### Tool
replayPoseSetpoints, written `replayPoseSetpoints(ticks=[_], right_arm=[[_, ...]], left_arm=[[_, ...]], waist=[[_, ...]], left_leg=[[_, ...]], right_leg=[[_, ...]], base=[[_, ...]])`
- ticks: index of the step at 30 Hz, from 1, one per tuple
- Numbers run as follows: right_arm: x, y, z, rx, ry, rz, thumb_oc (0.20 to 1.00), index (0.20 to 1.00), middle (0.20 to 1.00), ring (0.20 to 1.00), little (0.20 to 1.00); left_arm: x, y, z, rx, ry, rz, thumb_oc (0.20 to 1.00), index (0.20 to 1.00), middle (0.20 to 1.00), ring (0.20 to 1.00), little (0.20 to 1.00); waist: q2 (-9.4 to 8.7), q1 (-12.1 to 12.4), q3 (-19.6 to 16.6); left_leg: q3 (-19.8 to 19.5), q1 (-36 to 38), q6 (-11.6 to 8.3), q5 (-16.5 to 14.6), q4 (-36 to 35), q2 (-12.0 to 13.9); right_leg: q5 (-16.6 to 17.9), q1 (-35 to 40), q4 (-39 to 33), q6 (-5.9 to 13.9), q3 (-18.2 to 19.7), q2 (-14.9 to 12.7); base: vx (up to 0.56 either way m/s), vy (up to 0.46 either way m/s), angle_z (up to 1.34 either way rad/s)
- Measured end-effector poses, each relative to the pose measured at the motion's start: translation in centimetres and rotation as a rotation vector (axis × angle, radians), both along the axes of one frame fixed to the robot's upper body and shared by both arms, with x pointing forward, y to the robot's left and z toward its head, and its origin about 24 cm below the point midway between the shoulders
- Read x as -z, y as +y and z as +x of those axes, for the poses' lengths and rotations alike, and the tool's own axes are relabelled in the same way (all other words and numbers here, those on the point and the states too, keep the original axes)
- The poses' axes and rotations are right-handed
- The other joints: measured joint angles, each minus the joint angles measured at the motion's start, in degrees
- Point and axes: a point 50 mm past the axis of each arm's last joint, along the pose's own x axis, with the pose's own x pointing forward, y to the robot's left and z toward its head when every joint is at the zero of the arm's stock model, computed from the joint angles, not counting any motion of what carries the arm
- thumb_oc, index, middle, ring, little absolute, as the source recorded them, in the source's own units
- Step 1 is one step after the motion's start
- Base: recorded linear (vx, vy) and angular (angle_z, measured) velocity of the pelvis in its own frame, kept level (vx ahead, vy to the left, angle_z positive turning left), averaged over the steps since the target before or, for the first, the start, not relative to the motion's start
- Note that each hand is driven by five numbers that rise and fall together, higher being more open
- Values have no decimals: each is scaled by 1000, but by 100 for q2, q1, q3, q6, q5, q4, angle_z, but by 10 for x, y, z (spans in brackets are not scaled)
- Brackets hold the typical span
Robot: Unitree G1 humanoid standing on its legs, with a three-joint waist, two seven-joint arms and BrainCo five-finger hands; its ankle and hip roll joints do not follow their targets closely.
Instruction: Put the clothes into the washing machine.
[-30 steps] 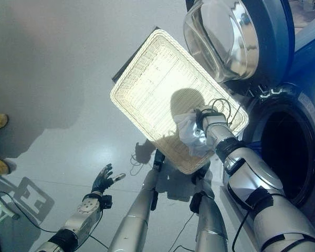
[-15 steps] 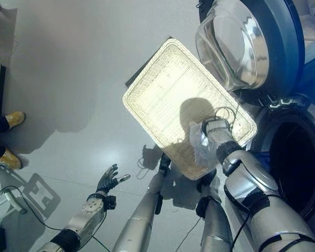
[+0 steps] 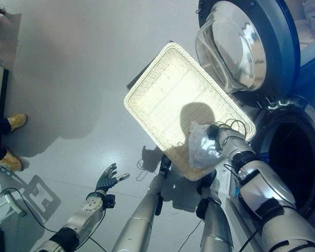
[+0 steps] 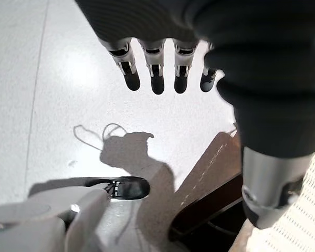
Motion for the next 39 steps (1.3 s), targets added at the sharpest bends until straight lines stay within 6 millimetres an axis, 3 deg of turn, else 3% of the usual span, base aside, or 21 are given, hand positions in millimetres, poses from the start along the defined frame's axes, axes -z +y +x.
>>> replayPoseSetpoints(ticks=[1,2,10,18,21,25,30,35,39], right_arm=[[2,9,-6,-32,-3,210,200,200,200,200,200],[0,13,-9,-48,-9,310,200,200,200,200,200],[58,1,-35,35,229,1059,200,200,200,200,200],[67,15,-41,7,243,1782,200,200,200,200,200],[73,12,-44,43,199,1949,200,200,200,200,200],[77,-2,-43,179,-5,2308,200,200,200,200,200],[79,-25,-45,363,-311,2515,200,200,200,200,200],[47,-56,-41,498,-674,2579,200,200,200,200,200],[33,-62,-39,670,-830,2655,200,200,200,200,200]], left_arm=[[0,11,-2,-36,5,8,1000,1000,1000,1000,1000],[0,14,-3,-52,4,5,1000,1000,1000,1000,1000],[11,19,-9,-90,21,-2,1000,1000,1000,1000,1000],[16,8,-11,-89,-1,-32,1000,1000,1000,1000,1000],[15,7,-11,-96,-7,-34,1000,1000,1000,1000,1000],[19,4,-13,-107,-4,-40,1000,1000,1000,1000,1000],[19,-1,-13,-96,-14,-36,1000,1000,1000,1000,1000],[19,-4,-13,-92,-18,-43,1000,1000,1000,1000,1000],[21,-5,-14,-80,-7,-38,1000,1000,1000,1000,1000]], waist=[[-132,-112,78],[-177,-141,110],[-181,-578,126],[-94,-681,167],[-33,-771,188],[65,-835,197],[175,-965,211],[335,-965,213],[351,-939,203]], left_leg=[[143,51,25,-29,7,33],[206,81,32,-45,11,38],[698,296,130,-115,-25,69],[1100,422,157,-135,-145,87],[1227,496,169,-127,-224,81],[1437,643,210,-100,-426,56],[1566,805,253,-67,-569,52],[1580,864,233,-95,-570,63],[1621,869,209,-113,-570,56]], right_leg=[[92,10,-89,4,132,54],[126,23,-127,9,185,69],[545,227,-713,118,615,197],[792,222,-978,123,970,266],[851,226,-1096,152,1071,273],[1011,307,-1338,177,1236,289],[1086,438,-1532,187,1321,316],[1111,483,-1586,187,1384,342],[1131,476,-1607,181,1418,340]], base=[[-12,48,-39],[-21,86,-41],[-25,68,-30],[-27,34,-21],[-15,46,-18],[-11,35,-25],[12,-3,-12],[16,-35,-7],[31,-54,-2]])
